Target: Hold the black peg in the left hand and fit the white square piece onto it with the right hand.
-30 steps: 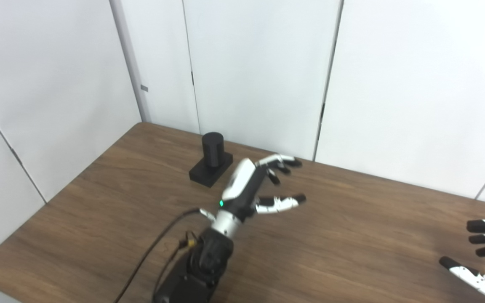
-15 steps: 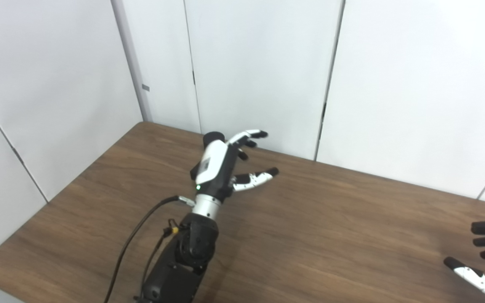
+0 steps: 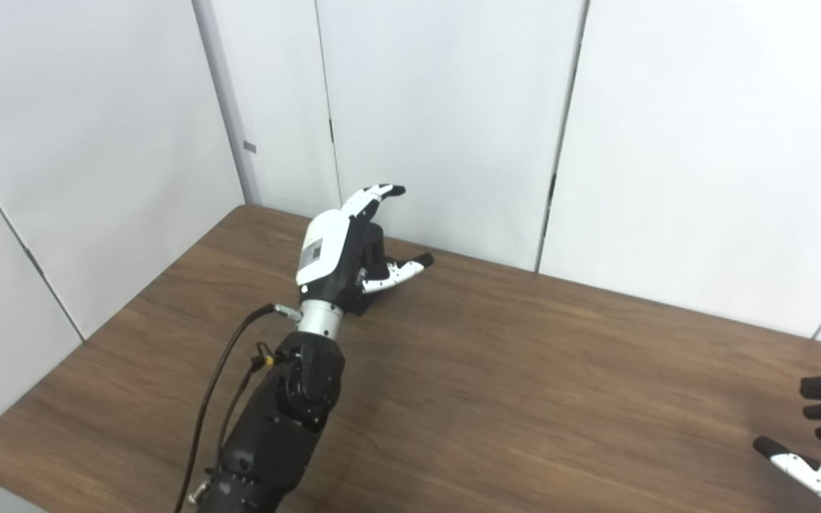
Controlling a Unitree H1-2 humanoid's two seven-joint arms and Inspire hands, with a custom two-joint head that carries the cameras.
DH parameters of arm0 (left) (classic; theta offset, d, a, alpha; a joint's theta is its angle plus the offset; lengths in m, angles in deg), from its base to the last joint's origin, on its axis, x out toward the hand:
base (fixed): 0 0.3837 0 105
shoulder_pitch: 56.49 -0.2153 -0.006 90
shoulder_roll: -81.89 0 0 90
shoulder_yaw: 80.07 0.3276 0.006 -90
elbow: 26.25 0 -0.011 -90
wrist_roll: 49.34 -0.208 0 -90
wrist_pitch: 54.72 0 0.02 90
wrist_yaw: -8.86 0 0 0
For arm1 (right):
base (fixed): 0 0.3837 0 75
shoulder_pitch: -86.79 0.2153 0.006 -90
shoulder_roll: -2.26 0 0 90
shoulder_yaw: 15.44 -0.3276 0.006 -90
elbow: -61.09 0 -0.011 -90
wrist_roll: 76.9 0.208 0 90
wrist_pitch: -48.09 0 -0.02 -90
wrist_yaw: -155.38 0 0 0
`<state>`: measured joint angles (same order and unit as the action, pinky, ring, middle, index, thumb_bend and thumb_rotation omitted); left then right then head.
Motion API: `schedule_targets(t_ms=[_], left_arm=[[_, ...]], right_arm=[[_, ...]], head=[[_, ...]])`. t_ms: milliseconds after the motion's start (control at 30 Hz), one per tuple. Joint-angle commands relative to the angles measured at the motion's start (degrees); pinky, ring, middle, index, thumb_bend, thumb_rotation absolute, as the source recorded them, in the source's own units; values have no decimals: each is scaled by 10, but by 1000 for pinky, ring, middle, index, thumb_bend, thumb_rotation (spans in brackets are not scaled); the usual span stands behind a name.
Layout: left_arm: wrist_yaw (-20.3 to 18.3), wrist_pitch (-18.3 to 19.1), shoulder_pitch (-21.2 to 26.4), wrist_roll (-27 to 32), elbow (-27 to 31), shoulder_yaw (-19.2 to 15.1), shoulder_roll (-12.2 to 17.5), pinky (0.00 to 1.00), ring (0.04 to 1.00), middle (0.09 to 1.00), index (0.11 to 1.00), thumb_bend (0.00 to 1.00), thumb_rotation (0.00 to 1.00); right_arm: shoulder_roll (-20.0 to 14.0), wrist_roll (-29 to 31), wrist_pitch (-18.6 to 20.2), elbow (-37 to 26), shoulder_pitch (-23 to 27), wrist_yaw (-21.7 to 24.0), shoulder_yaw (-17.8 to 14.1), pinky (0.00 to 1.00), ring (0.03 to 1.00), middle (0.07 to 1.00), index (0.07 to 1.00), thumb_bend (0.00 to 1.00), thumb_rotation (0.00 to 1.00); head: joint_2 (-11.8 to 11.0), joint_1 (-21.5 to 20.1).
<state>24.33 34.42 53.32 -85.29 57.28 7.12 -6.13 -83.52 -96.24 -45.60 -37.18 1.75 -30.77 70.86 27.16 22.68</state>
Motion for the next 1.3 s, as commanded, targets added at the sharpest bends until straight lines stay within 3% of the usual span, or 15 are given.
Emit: schedule_targets(t_ms=[0,300,533,833,1267], left_arm=[[9,2,36,-22,0,4,24,821,939,923,847,836,322],[9,57,49,-61,-13,21,43,842,991,983,874,933,388],[16,100,54,-87,-25,31,47,883,981,981,861,982,460],[-11,226,66,-140,-31,50,50,898,1000,1000,863,1000,561],[-24,267,83,-141,-44,58,80,855,990,1000,848,1000,588]], right_arm=[[-4,1,-5,-25,19,-2,-4,472,581,633,608,612,0],[-5,1,0,-29,18,-1,-2,465,577,632,605,608,0],[-5,4,6,-34,18,2,-3,471,580,636,610,608,0],[-2,4,14,-39,17,3,0,479,589,641,616,603,0],[-1,3,15,-43,16,3,1,469,580,636,612,595,0]], head=[[0,0],[1,0],[4,3],[5,5],[8,4]])
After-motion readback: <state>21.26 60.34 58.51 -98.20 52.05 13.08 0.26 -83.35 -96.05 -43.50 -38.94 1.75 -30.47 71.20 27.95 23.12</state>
